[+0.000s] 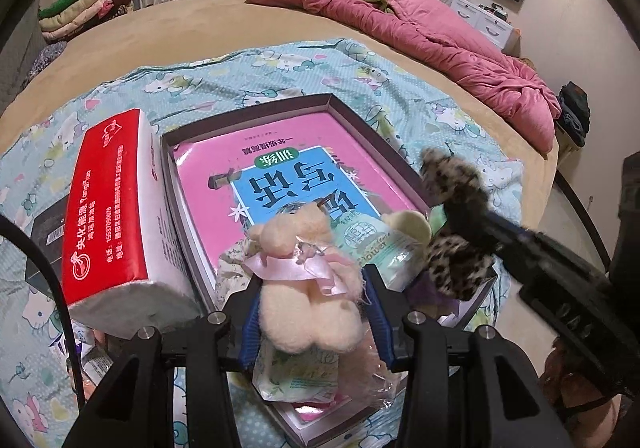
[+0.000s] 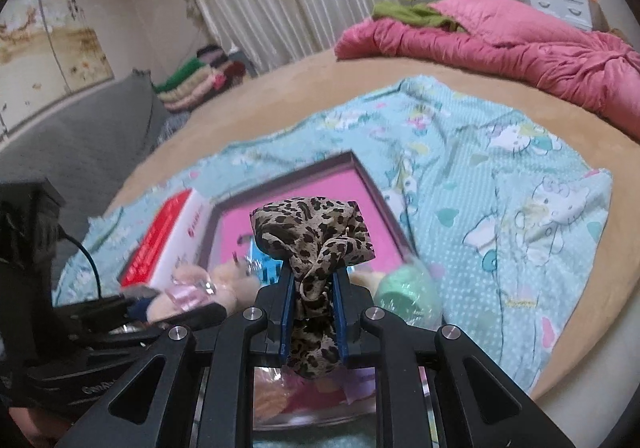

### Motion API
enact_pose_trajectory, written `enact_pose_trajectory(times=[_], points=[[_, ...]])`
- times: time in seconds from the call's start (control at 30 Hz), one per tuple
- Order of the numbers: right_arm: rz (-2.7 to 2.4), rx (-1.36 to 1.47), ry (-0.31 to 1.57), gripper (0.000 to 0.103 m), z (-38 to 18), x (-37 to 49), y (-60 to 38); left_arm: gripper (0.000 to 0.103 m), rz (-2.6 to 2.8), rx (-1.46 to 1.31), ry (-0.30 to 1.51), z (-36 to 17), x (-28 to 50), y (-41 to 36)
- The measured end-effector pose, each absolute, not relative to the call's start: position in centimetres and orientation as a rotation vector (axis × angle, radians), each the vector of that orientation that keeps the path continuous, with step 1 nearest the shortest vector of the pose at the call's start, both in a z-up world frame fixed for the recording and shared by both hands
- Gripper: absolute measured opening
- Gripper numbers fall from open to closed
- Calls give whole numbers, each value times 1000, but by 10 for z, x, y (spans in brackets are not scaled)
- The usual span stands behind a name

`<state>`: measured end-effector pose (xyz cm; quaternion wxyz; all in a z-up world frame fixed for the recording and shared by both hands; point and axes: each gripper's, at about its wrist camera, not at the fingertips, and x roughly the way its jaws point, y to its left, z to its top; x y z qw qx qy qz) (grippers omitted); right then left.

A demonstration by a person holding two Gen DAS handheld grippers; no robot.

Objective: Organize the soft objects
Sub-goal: 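Lower the scrunchie into the tray with the right tool while the left tool lowers the bear, then open the right tool to release the scrunchie while the left tool releases the teddy bear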

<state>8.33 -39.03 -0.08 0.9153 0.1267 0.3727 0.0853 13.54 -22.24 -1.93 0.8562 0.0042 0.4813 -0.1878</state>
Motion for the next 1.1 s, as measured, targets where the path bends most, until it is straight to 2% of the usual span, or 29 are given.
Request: enact_pose_trajectory(times=[0.43,0.53,0.63,0.73,0.83,1.1], points=[[160,195,816,23,-22,98,-376,47,-396,-16,1024,-26,140,-218],[163,192,802,28,-21,97,-375,48,-395,-20,1025,-27,142,-217],[165,194,787,38,-20,95,-375,49,-397,-29,1029,-28,143,-217],[174,209,773,39,-18,94,-377,49,-402,-26,1032,-29,143,-218],[171,216,759,49,-16,92,-378,49,-407,-28,1032,-30,143,-218],[150,244,686,62,-4,84,-387,51,-410,-25,1036,-29,143,-219]])
